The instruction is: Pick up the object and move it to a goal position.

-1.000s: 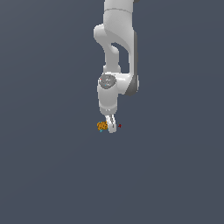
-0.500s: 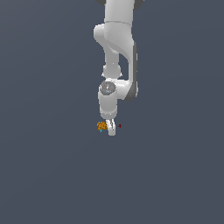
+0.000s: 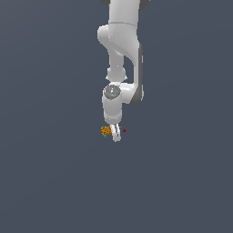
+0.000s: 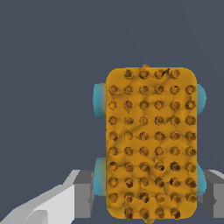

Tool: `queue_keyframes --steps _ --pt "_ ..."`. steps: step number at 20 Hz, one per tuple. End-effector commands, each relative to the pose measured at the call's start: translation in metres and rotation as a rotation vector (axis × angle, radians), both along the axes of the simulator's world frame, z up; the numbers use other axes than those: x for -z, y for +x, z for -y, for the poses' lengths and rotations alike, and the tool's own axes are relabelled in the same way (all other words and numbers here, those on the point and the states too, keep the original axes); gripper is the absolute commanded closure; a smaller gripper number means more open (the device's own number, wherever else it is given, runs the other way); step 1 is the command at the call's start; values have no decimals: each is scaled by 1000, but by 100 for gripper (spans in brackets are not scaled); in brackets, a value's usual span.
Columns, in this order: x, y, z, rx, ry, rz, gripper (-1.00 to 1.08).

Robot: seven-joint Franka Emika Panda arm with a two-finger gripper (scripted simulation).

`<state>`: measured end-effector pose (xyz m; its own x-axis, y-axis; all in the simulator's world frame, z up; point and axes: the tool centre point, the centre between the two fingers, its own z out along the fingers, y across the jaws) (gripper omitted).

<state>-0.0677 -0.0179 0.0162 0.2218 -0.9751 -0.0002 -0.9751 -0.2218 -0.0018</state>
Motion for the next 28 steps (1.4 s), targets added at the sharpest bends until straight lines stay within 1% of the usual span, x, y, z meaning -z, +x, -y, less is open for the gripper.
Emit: queue_keyframes --steps 1,6,11,15,23,28 --pt "0 0 0 0 0 0 108" --pt "-6 -2 7 0 0 0 108" --pt "-23 -8 26 1 1 0 108" --pt "-45 -16 52 1 2 -1 108" --pt "-103 -34 119 2 2 -2 108" --pt "-128 -41 149 2 1 -2 108"
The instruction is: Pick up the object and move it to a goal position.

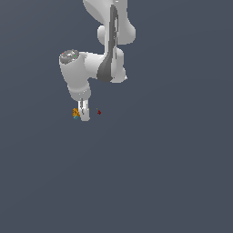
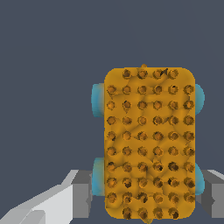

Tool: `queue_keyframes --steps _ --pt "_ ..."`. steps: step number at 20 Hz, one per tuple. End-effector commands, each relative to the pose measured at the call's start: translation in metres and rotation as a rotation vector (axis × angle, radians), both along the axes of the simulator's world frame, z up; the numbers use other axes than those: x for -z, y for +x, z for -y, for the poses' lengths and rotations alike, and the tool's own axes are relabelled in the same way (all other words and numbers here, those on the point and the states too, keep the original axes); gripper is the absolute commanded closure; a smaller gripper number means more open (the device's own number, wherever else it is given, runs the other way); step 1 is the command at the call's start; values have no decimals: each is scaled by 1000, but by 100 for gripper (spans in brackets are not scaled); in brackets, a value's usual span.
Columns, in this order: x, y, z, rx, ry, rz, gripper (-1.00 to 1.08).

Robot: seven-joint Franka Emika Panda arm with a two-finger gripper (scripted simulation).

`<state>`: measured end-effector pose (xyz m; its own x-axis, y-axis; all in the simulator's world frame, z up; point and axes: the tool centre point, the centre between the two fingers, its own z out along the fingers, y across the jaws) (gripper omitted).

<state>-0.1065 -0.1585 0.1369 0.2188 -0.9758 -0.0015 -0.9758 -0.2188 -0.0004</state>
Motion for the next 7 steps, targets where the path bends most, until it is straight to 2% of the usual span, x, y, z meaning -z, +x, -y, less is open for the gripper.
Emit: queue_keyframes --steps 1,7 --pt "-11 -3 12 -2 -1 -1 108" --pt "-21 -4 23 -2 -2 0 108"
